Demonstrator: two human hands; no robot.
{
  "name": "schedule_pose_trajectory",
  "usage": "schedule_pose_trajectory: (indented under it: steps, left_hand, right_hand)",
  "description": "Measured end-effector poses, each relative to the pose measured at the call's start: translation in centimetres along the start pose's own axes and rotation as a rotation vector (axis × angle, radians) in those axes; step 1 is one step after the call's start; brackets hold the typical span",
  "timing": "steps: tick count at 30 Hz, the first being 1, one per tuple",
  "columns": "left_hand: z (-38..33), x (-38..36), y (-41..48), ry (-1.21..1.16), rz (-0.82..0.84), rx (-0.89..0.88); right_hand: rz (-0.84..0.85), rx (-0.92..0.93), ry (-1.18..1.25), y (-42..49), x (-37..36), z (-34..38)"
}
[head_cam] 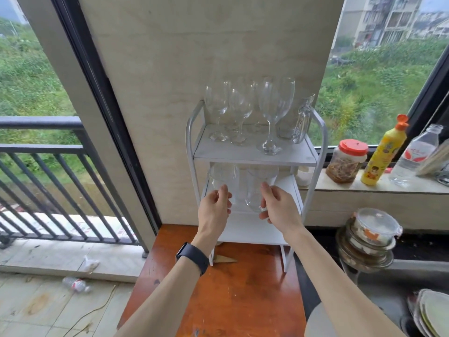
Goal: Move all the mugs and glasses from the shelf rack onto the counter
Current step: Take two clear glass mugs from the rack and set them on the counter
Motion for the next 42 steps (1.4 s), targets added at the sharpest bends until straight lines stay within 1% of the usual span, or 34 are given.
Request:
schedule_pose_trajectory:
  steps: [6, 9, 12, 14, 16, 21, 25, 27, 29, 31, 34, 36, 42]
  left_hand:
    - [0.9, 0.1, -3.1, 0.048, -0.072, -0.081]
    - [1.0, -0.4, -6.0, 0.066, -0.04, -0.13]
    - [1.2, -1.4, -9.2, 0.098, 0.009, -0.218]
    - [1.4, -2.5, -11.4, 0.085, 0.097, -0.283]
    - [1.5, -4.4, -14.0, 0.064, 0.221, -0.317]
    - [0.0, -10.7, -21.4, 0.041, 0.478, -0.391]
    - [-1.9, -16.5, -29.1, 0.086, 0.772, -0.44]
    - [-3.1, -19.4, -33.7, 0.062, 0.897, -0.469]
    - [-4.3, -22.1, -38.7, 0.032, 0.981, -0.502]
    - [-5.5, -24.6, -44.2, 0.055, 1.055, -0.551]
    - [-7.0, -28.0, -53.2, 0.074, 1.199, -0.591]
    - [-7.7, -30.1, -59.3, 0.075, 1.29, -0.609]
    - [-9.8, -36.0, -77.1, 0.072, 1.459, -0.683]
  right_hand:
    - [-0.032, 0.08, -0.052, -4.2, 1.3, -0.6]
    - [-0.095, 0.104, -0.058, -8.2, 2.8, -1.4]
    - [-0.152, 0.123, -0.064, -12.5, 4.7, -2.2]
    - [-0.209, 0.127, -0.052, -15.6, 6.3, -2.8]
    - [-0.309, 0.119, -0.058, -19.1, 8.6, -3.6]
    - [-0.554, 0.033, -0.086, -27.9, 15.5, -5.1]
    - [-0.804, -0.02, -0.065, -36.0, 21.6, -6.3]
    - [-0.931, -0.043, -0.057, -40.4, 24.5, -6.9]
    - [-1.071, -0.046, -0.046, -45.1, 27.3, -7.2]
    - [-1.192, -0.067, -0.027, -50.1, 30.1, -7.4]
    - [-1.325, -0.152, -0.05, -57.7, 34.5, -7.6]
    - [-1.409, -0.173, -0.053, -62.8, 37.4, -7.6]
    - [-1.602, -0.231, -0.07, -77.3, 45.8, -7.0]
Point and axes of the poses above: each hand's wrist, its own y-axis towards the middle knuckle, its own x-axis out of the back of the hand, z = x × y, the point moved 2 cm from there along y, towards the middle knuckle, and after that the axes turned 13 degrees about y, right-handed, at the moved point
